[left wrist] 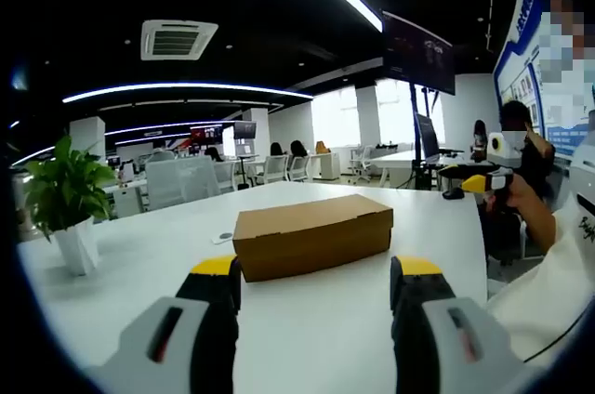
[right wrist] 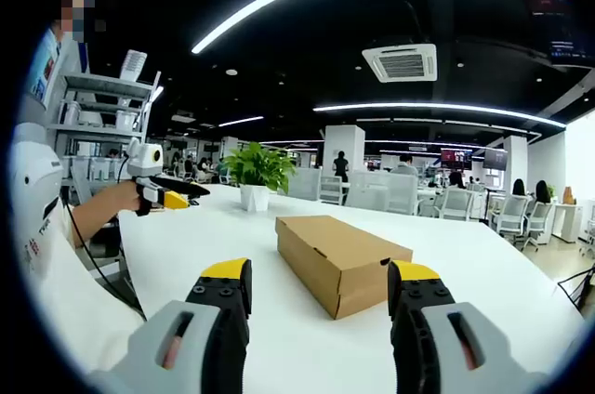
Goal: Operate the shoe box by opening the lid, removing the specified soft item, and placing it in the target area until the item is outside and the box remains undamaged.
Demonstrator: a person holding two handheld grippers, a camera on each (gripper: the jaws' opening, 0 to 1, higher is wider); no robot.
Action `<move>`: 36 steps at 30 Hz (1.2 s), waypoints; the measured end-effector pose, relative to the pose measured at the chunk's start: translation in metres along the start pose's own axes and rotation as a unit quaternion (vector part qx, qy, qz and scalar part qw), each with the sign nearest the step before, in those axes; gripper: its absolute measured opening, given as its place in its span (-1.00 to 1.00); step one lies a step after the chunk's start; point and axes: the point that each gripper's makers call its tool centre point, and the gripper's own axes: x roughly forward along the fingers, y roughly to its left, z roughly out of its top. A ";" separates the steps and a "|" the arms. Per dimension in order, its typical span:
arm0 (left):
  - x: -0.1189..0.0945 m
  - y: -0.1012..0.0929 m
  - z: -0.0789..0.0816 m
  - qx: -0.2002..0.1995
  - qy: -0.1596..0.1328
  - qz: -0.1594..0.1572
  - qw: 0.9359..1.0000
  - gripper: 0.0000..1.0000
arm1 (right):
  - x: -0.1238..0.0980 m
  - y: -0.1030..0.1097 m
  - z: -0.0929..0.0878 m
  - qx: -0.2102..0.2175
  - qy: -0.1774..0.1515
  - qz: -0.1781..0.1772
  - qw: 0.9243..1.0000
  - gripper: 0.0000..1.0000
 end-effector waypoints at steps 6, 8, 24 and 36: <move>0.010 0.003 0.004 0.012 -0.004 0.001 1.000 0.33 | 0.000 -0.003 -0.003 0.003 0.002 -0.006 1.000 0.22; 0.013 0.005 0.004 0.005 0.000 -0.002 1.000 0.35 | -0.001 -0.003 -0.003 0.002 0.003 -0.009 1.000 0.24; 0.042 0.018 0.016 -0.001 0.009 -0.001 1.000 0.50 | 0.003 -0.003 -0.009 -0.015 0.019 -0.016 1.000 0.24; 0.060 0.030 0.015 -0.004 0.024 -0.001 1.000 0.55 | -0.010 -0.008 -0.019 -0.012 0.027 -0.020 0.999 0.26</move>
